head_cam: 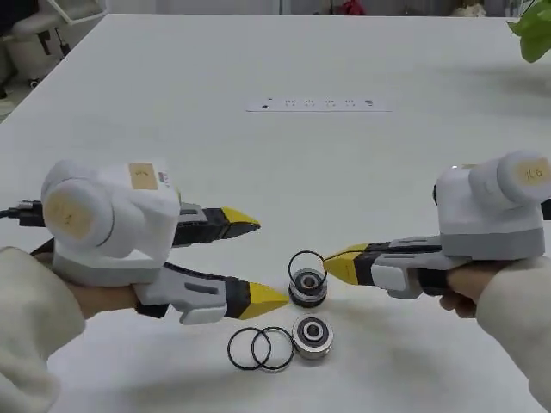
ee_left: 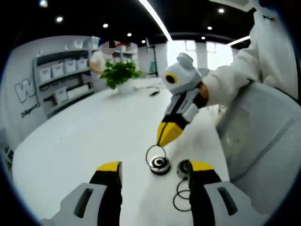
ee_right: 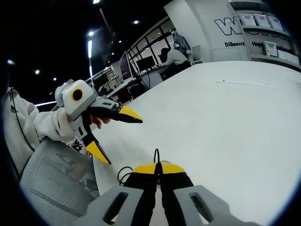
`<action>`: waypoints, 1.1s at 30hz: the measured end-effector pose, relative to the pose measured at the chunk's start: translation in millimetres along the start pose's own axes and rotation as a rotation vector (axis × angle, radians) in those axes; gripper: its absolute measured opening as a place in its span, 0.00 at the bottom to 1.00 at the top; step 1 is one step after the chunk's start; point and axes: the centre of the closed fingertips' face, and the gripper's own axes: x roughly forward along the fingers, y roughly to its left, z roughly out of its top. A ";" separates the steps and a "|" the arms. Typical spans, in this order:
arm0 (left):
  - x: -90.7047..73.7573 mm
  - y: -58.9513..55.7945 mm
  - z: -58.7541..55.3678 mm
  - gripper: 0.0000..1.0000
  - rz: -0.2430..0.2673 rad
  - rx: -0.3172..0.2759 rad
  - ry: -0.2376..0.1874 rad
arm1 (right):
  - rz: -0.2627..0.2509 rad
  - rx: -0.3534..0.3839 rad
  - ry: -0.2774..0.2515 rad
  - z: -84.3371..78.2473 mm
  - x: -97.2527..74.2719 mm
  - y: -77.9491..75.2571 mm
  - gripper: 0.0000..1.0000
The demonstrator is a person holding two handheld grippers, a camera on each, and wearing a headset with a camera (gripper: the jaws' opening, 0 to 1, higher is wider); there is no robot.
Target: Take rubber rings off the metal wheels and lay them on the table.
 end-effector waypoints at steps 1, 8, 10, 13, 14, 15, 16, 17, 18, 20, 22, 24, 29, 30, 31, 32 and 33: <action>-2.2 0.7 1.4 0.59 0.007 -0.005 -0.007 | 0.001 0.001 -0.003 0.7 -0.1 0.4 0.00; -18.6 0.4 4.3 0.70 0.039 -0.028 -0.025 | 0.017 0.006 -0.015 5.5 0.4 7.1 0.00; -23.4 -0.7 2.7 0.71 0.050 -0.029 -0.023 | 0.026 0.007 -0.019 7.6 0.9 10.7 0.00; -30.0 -2.3 0.5 0.72 0.063 -0.052 -0.032 | 0.039 0.003 -0.023 10.1 2.0 16.2 0.00; -31.2 -2.6 -0.1 0.72 0.067 -0.056 -0.034 | 0.042 0.003 -0.022 10.4 2.5 17.6 0.00; -32.9 -3.5 -1.4 0.72 0.071 -0.060 -0.032 | 0.047 0.003 -0.021 10.7 3.2 19.8 0.00; -33.9 -4.4 -2.0 0.73 0.072 -0.062 -0.031 | 0.052 -0.001 -0.020 10.8 3.6 21.6 0.00; -35.0 -5.2 -2.5 0.73 0.073 -0.063 -0.030 | 0.054 -0.002 -0.019 10.7 4.0 22.8 0.00; -36.6 -6.2 -2.8 0.73 0.076 -0.064 -0.030 | 0.060 -0.003 -0.017 10.6 4.6 24.9 0.00; -39.4 -7.7 -3.1 0.73 0.081 -0.069 -0.034 | 0.064 -0.004 -0.015 10.5 5.2 26.8 0.00; -41.2 -9.1 -3.8 0.73 0.084 -0.073 -0.035 | 0.073 -0.005 -0.013 10.4 6.2 28.2 0.00; -42.8 -10.9 -6.0 0.73 0.085 -0.077 -0.031 | 0.081 -0.006 -0.010 9.7 7.2 30.8 0.00; -46.3 -13.2 -9.8 0.72 0.090 -0.082 -0.021 | 0.096 -0.018 0.009 5.7 11.0 36.7 0.00; -46.7 -13.4 -9.7 0.72 0.091 -0.084 -0.022 | 0.099 -0.020 0.014 4.4 12.2 38.6 0.00; -47.2 -13.7 -9.6 0.72 0.093 -0.085 -0.022 | 0.104 -0.022 0.020 3.1 12.8 40.4 0.00; -47.5 -14.0 -9.3 0.72 0.093 -0.084 -0.021 | 0.107 -0.025 0.023 2.1 13.5 42.0 0.00; -47.9 -13.9 -8.9 0.72 0.094 -0.082 -0.023 | 0.110 -0.027 0.027 0.7 14.6 43.8 0.00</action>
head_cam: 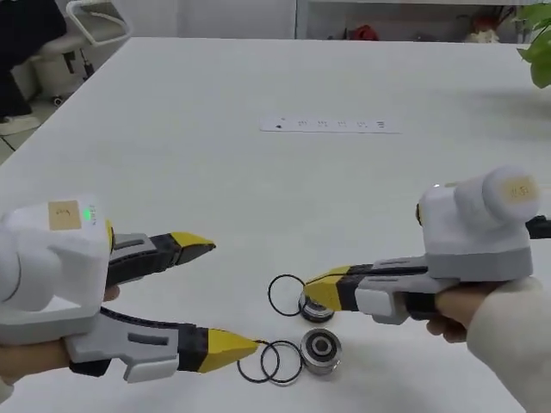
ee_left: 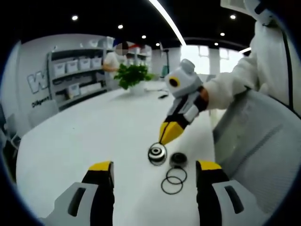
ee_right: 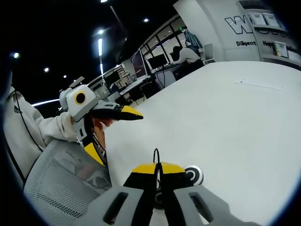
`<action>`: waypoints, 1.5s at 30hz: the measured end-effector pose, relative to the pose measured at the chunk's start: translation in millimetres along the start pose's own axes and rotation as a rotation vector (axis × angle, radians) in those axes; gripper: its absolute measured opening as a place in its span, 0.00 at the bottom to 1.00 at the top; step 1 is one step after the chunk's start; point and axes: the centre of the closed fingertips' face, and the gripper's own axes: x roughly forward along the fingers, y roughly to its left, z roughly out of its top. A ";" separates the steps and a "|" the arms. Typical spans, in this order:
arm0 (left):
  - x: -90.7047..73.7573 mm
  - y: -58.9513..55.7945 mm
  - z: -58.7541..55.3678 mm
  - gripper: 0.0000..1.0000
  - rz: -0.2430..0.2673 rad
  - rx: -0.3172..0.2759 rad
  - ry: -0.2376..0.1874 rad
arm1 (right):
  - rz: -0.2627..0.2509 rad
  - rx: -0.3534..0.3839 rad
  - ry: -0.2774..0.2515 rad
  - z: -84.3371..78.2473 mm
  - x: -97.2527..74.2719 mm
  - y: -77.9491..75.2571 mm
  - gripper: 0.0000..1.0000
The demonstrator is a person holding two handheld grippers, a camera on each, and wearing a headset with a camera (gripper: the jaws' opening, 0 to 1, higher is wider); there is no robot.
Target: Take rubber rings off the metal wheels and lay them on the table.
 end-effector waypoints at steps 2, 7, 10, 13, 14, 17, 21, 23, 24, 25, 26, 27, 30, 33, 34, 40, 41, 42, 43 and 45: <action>-0.1 0.1 0.3 0.72 0.001 -0.002 -0.002 | 0.013 0.000 0.012 -3.1 2.8 4.2 0.00; 1.2 -1.9 -4.2 0.71 -0.010 -0.006 0.013 | 0.034 -0.020 0.058 -14.7 10.2 10.4 0.00; 1.7 -3.3 -5.2 0.70 -0.017 -0.004 0.016 | 0.047 -0.037 0.093 -23.5 14.2 14.0 0.00; 1.9 -3.7 -4.7 0.70 -0.021 -0.007 0.012 | 0.054 -0.048 0.109 -27.9 17.3 16.5 0.00; 1.8 -3.6 -4.9 0.70 -0.021 -0.008 0.012 | 0.055 -0.051 0.114 -29.1 18.0 16.8 0.00; 2.0 -3.6 -7.8 0.70 -0.024 -0.014 0.019 | 0.056 -0.061 0.131 -34.6 20.5 16.8 0.00; 2.2 -3.9 -9.5 0.68 -0.026 -0.016 0.023 | 0.050 -0.082 0.151 -41.3 23.6 16.0 0.00; 2.3 -4.0 -9.8 0.68 -0.027 -0.016 0.023 | 0.042 -0.097 0.159 -43.0 24.3 14.0 0.00; 2.2 -4.1 -10.2 0.68 -0.028 -0.017 0.024 | 0.029 -0.116 0.161 -43.2 24.3 10.9 0.00; 2.2 -4.2 -10.4 0.68 -0.028 -0.017 0.025 | 0.022 -0.127 0.163 -43.4 24.2 9.1 0.00; 2.3 -4.5 -10.6 0.68 -0.029 -0.015 0.026 | 0.011 -0.136 0.164 -43.6 23.9 6.5 0.00; 2.4 -4.8 -10.6 0.67 -0.029 -0.014 0.027 | 0.010 -0.135 0.162 -43.6 23.8 6.0 0.00; 2.8 -6.0 -10.2 0.67 -0.033 -0.012 0.027 | 0.002 -0.127 0.157 -42.7 23.0 3.2 0.03; 2.7 -5.8 -11.0 0.67 -0.032 -0.011 0.030 | -0.008 -0.132 0.158 -42.3 22.4 0.9 0.04; 2.6 -5.7 -11.5 0.67 -0.032 -0.010 0.031 | -0.010 -0.137 0.160 -42.6 21.9 0.3 0.04; 2.4 -5.7 -10.6 0.66 -0.032 -0.001 0.031 | -0.022 -0.132 0.144 -37.4 18.2 -3.8 0.04; 2.3 -5.3 -10.2 0.66 -0.030 -0.001 0.029 | -0.026 -0.131 0.137 -35.6 16.9 -5.1 0.04; 2.3 -5.1 -10.1 0.66 -0.030 -0.002 0.028 | -0.029 -0.129 0.133 -34.5 16.1 -6.2 0.04; 2.3 -5.0 -10.0 0.66 -0.029 -0.002 0.028 | -0.032 -0.124 0.127 -32.8 14.6 -7.7 0.04; 1.8 -4.5 -10.6 0.66 -0.028 -0.001 0.030 | -0.040 -0.117 0.114 -29.5 12.2 -10.3 0.05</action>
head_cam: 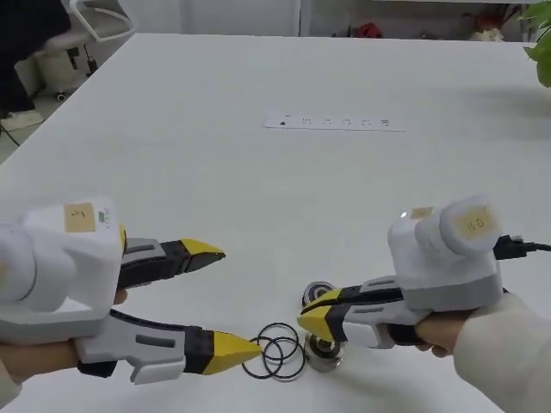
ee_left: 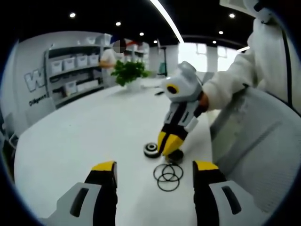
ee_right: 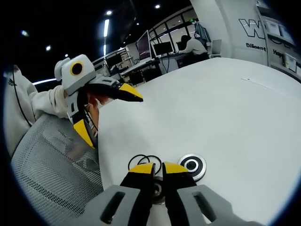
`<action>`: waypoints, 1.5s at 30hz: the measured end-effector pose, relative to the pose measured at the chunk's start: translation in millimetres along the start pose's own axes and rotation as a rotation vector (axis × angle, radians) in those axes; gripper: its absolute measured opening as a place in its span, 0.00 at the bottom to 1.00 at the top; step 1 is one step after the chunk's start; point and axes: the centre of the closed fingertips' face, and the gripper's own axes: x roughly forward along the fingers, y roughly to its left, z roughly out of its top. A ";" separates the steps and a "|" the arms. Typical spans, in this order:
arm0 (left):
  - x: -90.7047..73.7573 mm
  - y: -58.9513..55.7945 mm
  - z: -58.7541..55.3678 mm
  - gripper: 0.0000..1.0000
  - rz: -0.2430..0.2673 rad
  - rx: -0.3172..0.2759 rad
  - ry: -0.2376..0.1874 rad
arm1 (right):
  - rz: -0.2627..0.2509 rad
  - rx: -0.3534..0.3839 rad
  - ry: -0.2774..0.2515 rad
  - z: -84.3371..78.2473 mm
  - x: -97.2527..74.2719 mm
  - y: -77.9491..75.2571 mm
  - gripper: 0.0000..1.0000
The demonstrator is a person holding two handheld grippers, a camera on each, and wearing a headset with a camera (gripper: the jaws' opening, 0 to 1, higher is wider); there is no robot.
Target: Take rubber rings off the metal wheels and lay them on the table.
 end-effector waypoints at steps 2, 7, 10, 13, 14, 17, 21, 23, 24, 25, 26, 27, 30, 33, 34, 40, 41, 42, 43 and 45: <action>-0.9 1.6 1.0 0.66 0.006 -0.002 -0.004 | -0.008 0.025 -0.028 6.2 -4.3 -4.2 0.05; -2.3 4.2 6.1 0.66 0.016 -0.002 -0.015 | -0.036 0.055 -0.080 17.0 -14.1 -14.9 0.06; -3.3 4.6 12.1 0.66 0.020 0.025 -0.018 | -0.056 0.073 -0.102 19.7 -19.8 -23.0 0.08; -4.7 4.4 27.0 0.66 0.017 0.044 -0.045 | -0.079 0.086 -0.113 18.6 -25.3 -31.3 0.09; -4.7 4.4 31.3 0.66 0.014 0.047 -0.055 | -0.083 0.093 -0.116 17.9 -26.4 -33.3 0.09; -4.0 4.3 41.3 0.66 0.005 0.057 -0.068 | -0.090 0.121 -0.120 14.4 -29.3 -39.3 0.10; 0.0 4.7 49.9 0.65 -0.014 0.078 -0.061 | -0.099 0.135 -0.113 8.4 -30.7 -42.4 0.12; 2.7 5.2 55.0 0.64 -0.021 0.089 -0.069 | -0.101 0.135 -0.100 3.0 -30.2 -42.5 0.12; 4.2 5.7 57.0 0.64 -0.024 0.091 -0.072 | -0.100 0.137 -0.094 0.7 -29.7 -42.3 0.12; 6.2 6.3 59.5 0.64 -0.029 0.095 -0.074 | -0.098 0.137 -0.087 -1.3 -29.2 -42.1 0.12; 7.6 6.8 60.8 0.64 -0.033 0.100 -0.072 | -0.096 0.133 -0.080 -3.6 -28.5 -41.7 0.12; 9.2 7.5 61.7 0.64 -0.036 0.108 -0.068 | -0.096 0.129 -0.074 -4.9 -28.1 -41.8 0.13; 15.3 12.2 62.2 0.63 -0.039 0.127 -0.056 | -0.091 0.116 -0.059 -8.2 -26.6 -40.9 0.14; 24.6 17.3 60.7 0.61 -0.047 0.132 -0.046 | -0.095 0.097 -0.045 -11.9 -26.3 -42.9 0.14; 28.5 18.0 59.4 0.60 -0.055 0.137 -0.036 | -0.097 0.090 -0.041 -12.8 -26.4 -43.7 0.14; 50.6 17.7 55.2 0.59 -0.087 0.162 -0.011 | -0.099 0.093 -0.032 -17.0 -26.1 -46.4 0.15; 53.7 16.9 53.3 0.59 -0.093 0.168 -0.003 | -0.100 0.087 -0.028 -18.0 -25.9 -46.5 0.15; 57.0 15.8 51.7 0.58 -0.101 0.174 0.003 | -0.099 0.084 -0.026 -18.5 -25.8 -46.5 0.15; 61.3 13.9 50.3 0.57 -0.112 0.177 0.005 | -0.098 0.080 -0.024 -19.0 -25.5 -46.3 0.15; 68.2 10.6 48.0 0.56 -0.129 0.176 0.009 | -0.095 0.076 -0.021 -19.4 -25.1 -45.6 0.15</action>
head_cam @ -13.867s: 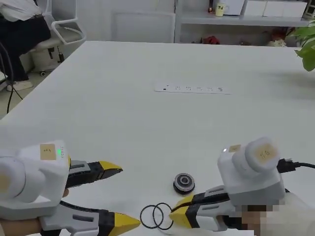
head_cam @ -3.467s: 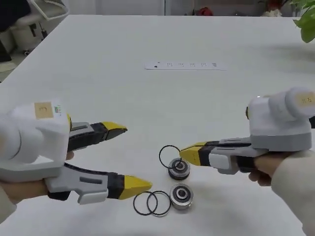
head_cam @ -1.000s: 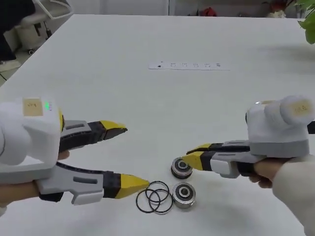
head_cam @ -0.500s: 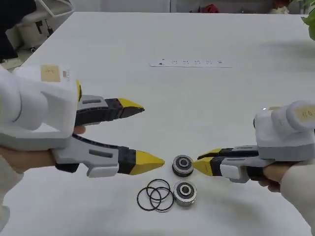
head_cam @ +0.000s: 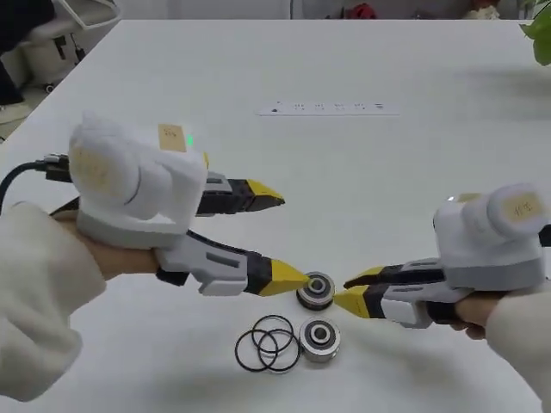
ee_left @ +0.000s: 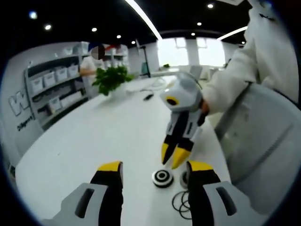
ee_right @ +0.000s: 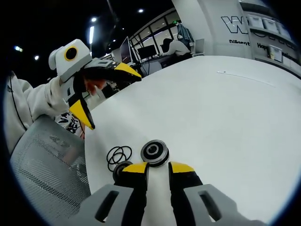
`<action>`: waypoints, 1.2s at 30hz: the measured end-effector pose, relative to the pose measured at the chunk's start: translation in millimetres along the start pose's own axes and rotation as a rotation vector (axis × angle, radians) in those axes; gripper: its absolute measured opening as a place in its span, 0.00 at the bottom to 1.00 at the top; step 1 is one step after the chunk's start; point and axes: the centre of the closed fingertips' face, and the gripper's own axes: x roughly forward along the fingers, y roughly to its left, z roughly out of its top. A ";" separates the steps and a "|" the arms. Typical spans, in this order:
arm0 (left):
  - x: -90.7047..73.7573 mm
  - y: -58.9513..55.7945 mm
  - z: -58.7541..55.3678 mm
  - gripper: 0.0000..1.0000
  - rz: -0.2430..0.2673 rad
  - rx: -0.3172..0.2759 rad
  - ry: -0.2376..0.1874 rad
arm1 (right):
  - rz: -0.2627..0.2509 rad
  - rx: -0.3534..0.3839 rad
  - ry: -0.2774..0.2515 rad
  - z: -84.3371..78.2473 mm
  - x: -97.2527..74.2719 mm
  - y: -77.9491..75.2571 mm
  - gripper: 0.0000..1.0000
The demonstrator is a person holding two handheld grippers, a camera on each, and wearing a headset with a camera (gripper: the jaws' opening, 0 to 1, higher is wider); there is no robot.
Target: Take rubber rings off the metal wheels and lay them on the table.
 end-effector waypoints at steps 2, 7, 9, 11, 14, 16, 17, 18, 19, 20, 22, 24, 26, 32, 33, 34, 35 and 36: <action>6.6 -2.4 -2.5 0.53 -0.013 -0.001 0.004 | 0.002 -0.003 0.001 -0.4 0.5 0.3 0.15; 17.9 -5.3 -13.6 0.48 -0.028 -0.006 0.022 | 0.014 -0.014 -0.001 -0.6 1.8 3.0 0.15; 21.8 -4.5 -20.4 0.44 -0.019 -0.014 0.037 | 0.015 -0.025 0.000 -0.8 2.9 2.9 0.15; 25.8 -2.4 -26.9 0.39 0.006 0.001 0.050 | 0.016 -0.034 0.003 -2.1 4.3 3.6 0.16; 30.6 -2.7 -33.4 0.34 0.016 -0.001 0.058 | 0.018 -0.049 0.012 -4.6 5.7 5.4 0.17; 33.8 -5.3 -41.7 0.32 0.007 0.005 0.084 | 0.019 -0.063 0.016 -5.9 6.5 5.3 0.18; 35.3 -6.5 -45.0 0.31 0.004 0.015 0.092 | 0.018 -0.066 0.015 -6.0 6.9 5.1 0.18; 35.9 -6.9 -46.4 0.30 0.004 0.019 0.095 | 0.017 -0.071 0.013 -5.5 7.2 5.2 0.19; 36.7 -6.4 -47.7 0.29 0.006 0.018 0.096 | 0.018 -0.080 0.010 -4.9 7.9 5.5 0.20; 37.0 -5.5 -47.8 0.28 0.009 0.011 0.095 | 0.017 -0.083 0.010 -5.0 8.4 5.7 0.20; 38.2 -4.4 -46.6 0.24 0.014 -0.018 0.081 | 0.020 -0.094 0.013 -5.9 9.7 6.7 0.21; 39.8 -3.6 -46.5 0.22 0.016 -0.031 0.074 | 0.016 -0.110 0.013 -6.4 10.7 6.6 0.21; 41.7 -3.6 -47.6 0.21 0.016 -0.037 0.073 | 0.009 -0.122 0.012 -6.1 11.4 5.4 0.22; 44.9 -6.9 -49.6 0.20 -0.001 -0.106 0.057 | 0.007 -0.139 0.010 -6.0 13.3 5.7 0.22; 45.0 -6.3 -49.8 0.20 0.002 -0.106 0.055 | 0.007 -0.142 0.011 -6.4 13.5 5.9 0.22; 45.2 -6.0 -50.3 0.20 0.003 -0.107 0.055 | 0.006 -0.142 0.011 -6.4 13.7 5.9 0.21; 45.7 -5.8 -51.0 0.19 0.005 -0.107 0.057 | 0.005 -0.144 0.008 -5.9 13.9 5.8 0.21; 46.3 -5.6 -52.3 0.19 0.005 -0.110 0.060 | 0.004 -0.145 0.006 -5.7 14.1 5.6 0.22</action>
